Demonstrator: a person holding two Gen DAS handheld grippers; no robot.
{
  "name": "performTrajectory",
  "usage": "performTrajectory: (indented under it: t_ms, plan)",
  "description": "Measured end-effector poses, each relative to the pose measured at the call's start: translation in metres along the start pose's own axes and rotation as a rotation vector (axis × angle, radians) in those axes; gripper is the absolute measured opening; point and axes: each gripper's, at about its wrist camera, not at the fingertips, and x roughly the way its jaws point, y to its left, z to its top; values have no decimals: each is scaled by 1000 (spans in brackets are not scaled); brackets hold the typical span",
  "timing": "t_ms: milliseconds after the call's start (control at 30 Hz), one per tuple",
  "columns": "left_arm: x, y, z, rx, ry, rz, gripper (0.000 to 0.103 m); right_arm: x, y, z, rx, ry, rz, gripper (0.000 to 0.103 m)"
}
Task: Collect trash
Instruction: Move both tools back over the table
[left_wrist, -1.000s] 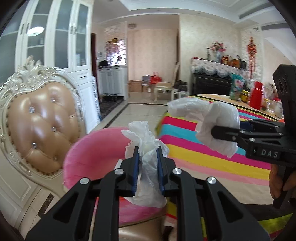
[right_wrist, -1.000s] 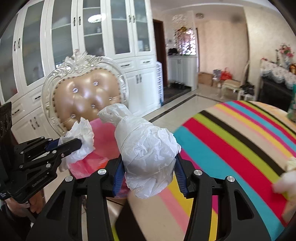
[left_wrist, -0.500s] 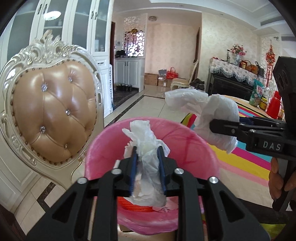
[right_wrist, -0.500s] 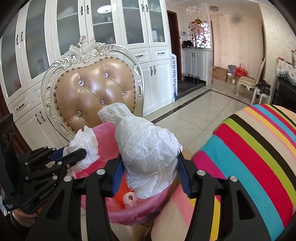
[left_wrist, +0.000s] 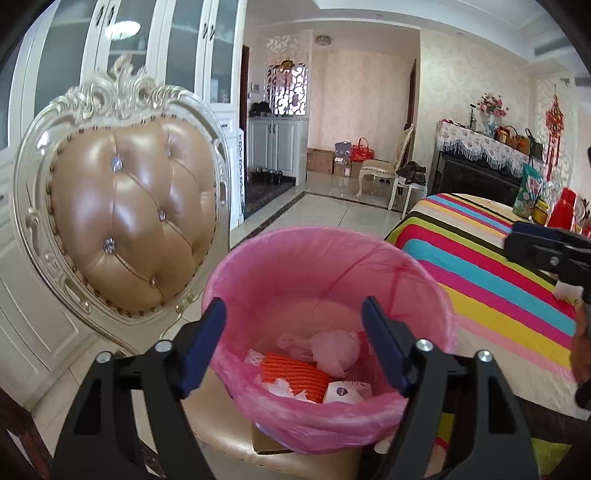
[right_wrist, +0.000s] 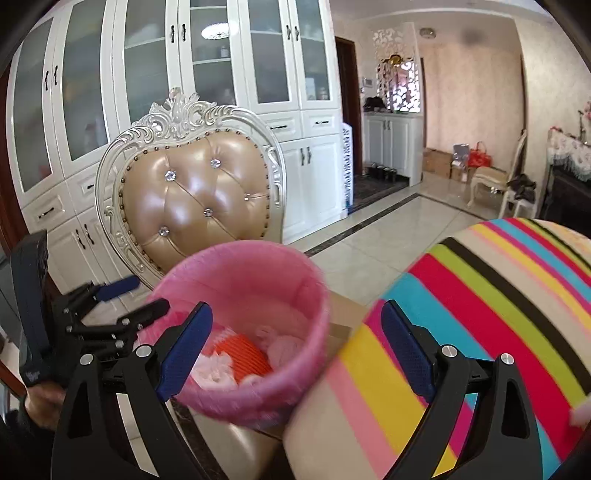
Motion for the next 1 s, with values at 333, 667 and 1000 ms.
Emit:
performTrajectory:
  t_ms: [333,667,1000]
  plan:
    - [-43,-93,5,117,-79,-123,98,-108,-55,-52,27,-40,-170,87]
    - [-71,-262,1,242,-89,-431,98,-230,-147,-132,177,-33,-447,87]
    - [-89,-436,-30,373,-30,-690,98,-353,-232,-227,369,4,-720,87]
